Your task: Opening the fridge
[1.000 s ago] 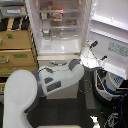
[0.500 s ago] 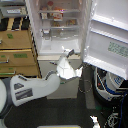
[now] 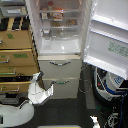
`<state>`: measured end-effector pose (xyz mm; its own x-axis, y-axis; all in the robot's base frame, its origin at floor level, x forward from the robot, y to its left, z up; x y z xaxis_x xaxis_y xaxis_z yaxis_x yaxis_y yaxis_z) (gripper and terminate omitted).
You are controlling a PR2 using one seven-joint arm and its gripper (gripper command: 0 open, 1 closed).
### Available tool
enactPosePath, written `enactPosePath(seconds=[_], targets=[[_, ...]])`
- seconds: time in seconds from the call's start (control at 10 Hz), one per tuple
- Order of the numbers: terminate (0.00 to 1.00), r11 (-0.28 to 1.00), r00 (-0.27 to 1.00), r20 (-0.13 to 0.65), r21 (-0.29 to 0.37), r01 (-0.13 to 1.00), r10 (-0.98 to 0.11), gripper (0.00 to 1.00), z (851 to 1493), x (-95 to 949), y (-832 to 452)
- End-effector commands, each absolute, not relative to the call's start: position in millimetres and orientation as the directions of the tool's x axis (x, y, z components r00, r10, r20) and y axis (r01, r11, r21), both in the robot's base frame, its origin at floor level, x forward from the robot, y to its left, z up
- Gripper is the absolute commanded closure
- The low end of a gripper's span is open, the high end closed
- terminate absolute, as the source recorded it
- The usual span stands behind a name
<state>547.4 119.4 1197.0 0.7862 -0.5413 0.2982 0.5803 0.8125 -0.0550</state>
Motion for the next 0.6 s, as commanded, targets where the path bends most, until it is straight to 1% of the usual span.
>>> enactPosePath(seconds=[0.1,0.2,0.3,0.4,0.6], targets=[[0.00,0.905,0.879,0.369,-0.178,0.386,-0.302,0.00,1024.7,426.2,294.4],[0.00,0.920,0.896,0.378,-0.210,0.330,-0.235,0.00,1014.9,419.5,314.4],[0.00,0.943,0.907,0.389,-0.210,0.258,-0.161,0.00,997.4,409.6,335.1],[0.00,0.944,0.914,0.380,-0.223,0.243,-0.145,0.00,989.4,406.4,339.9],[0.00,0.949,0.931,0.347,-0.241,0.201,-0.109,0.00,954.0,395.0,348.8]])
